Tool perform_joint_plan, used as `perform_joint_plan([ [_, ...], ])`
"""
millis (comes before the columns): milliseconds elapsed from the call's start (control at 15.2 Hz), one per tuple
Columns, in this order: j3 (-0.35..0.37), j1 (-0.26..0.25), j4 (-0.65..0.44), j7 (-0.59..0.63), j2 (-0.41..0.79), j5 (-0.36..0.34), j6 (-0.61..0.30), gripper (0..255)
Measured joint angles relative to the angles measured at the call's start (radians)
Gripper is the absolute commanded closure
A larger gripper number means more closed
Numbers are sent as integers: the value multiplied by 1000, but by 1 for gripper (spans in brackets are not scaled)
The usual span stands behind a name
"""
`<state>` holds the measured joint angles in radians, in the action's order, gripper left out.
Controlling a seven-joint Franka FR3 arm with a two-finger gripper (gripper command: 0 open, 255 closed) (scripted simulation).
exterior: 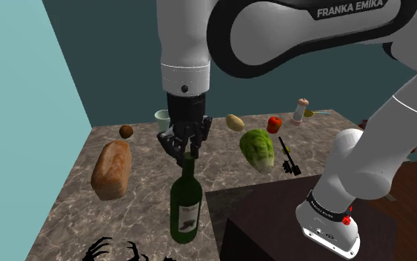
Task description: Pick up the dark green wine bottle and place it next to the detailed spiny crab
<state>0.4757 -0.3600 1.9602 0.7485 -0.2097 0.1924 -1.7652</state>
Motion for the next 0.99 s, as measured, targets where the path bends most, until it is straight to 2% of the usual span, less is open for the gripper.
perform_joint_plan([
  [726, 10, -4, 141, -15, 11, 5, -150, 255],
  [990, 13, -5, 155, -14, 13, 6, -167, 255],
])
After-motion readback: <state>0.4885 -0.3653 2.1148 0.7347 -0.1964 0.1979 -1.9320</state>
